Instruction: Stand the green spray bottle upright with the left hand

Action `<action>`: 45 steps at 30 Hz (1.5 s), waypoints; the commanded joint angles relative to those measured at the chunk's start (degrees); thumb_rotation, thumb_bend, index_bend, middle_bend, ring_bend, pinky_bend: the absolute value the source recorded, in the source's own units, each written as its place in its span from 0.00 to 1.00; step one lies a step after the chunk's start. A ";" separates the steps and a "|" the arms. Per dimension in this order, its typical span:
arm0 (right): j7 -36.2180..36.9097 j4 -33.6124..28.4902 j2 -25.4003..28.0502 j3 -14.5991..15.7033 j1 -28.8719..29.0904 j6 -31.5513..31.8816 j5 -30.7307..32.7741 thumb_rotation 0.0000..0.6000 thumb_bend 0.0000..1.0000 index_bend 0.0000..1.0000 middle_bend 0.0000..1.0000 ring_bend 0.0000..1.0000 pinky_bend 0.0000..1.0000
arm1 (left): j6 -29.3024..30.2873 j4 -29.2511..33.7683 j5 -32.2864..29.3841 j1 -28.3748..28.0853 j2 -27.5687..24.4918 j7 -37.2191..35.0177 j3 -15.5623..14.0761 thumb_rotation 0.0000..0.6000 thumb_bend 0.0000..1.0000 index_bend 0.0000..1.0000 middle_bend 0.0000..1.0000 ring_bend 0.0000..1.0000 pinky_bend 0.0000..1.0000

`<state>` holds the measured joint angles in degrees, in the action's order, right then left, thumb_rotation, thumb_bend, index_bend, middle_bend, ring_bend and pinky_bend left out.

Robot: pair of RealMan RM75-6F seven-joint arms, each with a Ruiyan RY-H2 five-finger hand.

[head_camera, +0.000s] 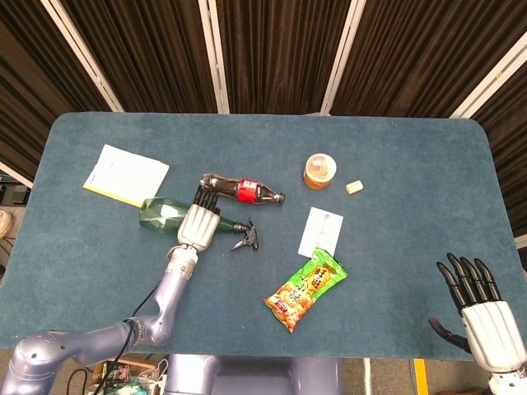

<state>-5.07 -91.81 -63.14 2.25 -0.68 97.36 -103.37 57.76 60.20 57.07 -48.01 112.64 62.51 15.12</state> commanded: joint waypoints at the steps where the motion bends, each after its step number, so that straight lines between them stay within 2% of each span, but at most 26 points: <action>1: 0.14 -0.06 0.17 0.18 -0.03 0.05 -0.40 1.00 0.20 0.00 0.00 0.00 0.01 | 1.81 -3.19 2.51 -0.87 1.82 -2.41 -0.41 1.00 0.43 0.56 0.30 0.11 0.04; 3: 0.01 -0.04 0.18 0.38 -0.14 0.20 -0.83 1.00 0.20 0.00 0.00 0.00 0.01 | 3.10 -4.27 3.78 -0.82 2.47 -3.75 -0.76 1.00 0.47 0.63 0.41 0.19 0.06; 8: -0.15 -0.07 0.22 1.19 -0.29 0.15 -2.25 1.00 0.20 0.00 0.00 0.00 0.01 | 9.44 -4.31 9.03 0.62 3.03 -12.06 -1.26 1.00 0.52 0.68 0.55 0.31 0.12; 14: 0.34 -0.15 0.46 1.95 0.10 -1.00 -3.16 1.00 0.20 0.00 0.00 0.00 0.01 | 18.27 -0.14 13.24 5.25 3.27 -35.74 1.35 1.00 0.53 0.69 0.62 0.39 0.15; 15: 0.35 -0.17 0.46 1.97 0.16 -1.16 -3.15 1.00 0.20 0.00 0.00 0.00 0.01 | 18.85 0.59 13.39 5.71 3.12 -37.81 1.67 1.00 0.53 0.69 0.62 0.39 0.15; 16: 0.38 -0.21 0.45 2.10 0.37 -1.67 -3.25 1.00 0.20 0.00 0.00 0.00 0.01 | 20.28 2.54 13.77 6.69 2.64 -42.28 2.50 1.00 0.54 0.70 0.63 0.40 0.15; 20: 1.23 -0.46 0.76 2.85 1.21 -3.54 -3.91 1.00 0.20 0.00 0.00 0.00 0.01 | 23.64 8.82 15.09 9.48 0.11 -52.54 4.06 1.00 0.54 0.70 0.64 0.40 0.15; 21: 1.37 -0.55 0.88 3.04 1.54 -4.21 -4.11 1.00 0.20 0.00 0.00 0.00 0.01 | 24.67 12.25 15.20 10.91 -1.23 -56.98 4.79 1.00 0.54 0.70 0.64 0.40 0.15; 25: 2.48 -0.81 1.30 3.83 2.46 -6.06 -4.82 1.00 0.20 0.00 0.00 0.00 0.01 | 25.66 21.89 14.19 14.85 -4.60 -68.41 6.32 1.00 0.54 0.69 0.64 0.40 0.15; 29: 2.49 -0.80 1.30 3.78 2.90 -6.73 -4.79 1.00 0.20 0.00 0.00 0.00 0.01 | 24.68 30.13 13.63 18.57 -8.94 -77.84 6.04 1.00 0.54 0.69 0.64 0.40 0.15; 32: 2.38 -0.79 1.14 3.70 3.13 -7.15 -4.64 1.00 0.20 0.00 0.00 0.00 0.01 | 24.37 32.77 14.85 20.49 -11.76 -81.86 4.92 1.00 0.53 0.70 0.64 0.40 0.15; 38: 1.41 -0.86 0.56 3.33 3.15 -7.25 -4.18 1.00 0.20 0.00 0.00 0.00 0.01 | 23.45 30.12 17.09 21.51 -12.22 -85.90 2.50 1.00 0.53 0.70 0.64 0.40 0.15; 45: 0.81 -1.01 0.23 3.17 2.70 -6.33 -4.11 1.00 0.20 0.00 0.00 0.00 0.01 | 23.75 24.00 22.55 21.32 -10.60 -82.92 -2.38 1.00 0.53 0.70 0.64 0.40 0.15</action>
<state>-4.23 -92.82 -62.90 5.43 2.06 90.97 -107.48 81.20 86.50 77.55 -26.63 101.25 -22.08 14.57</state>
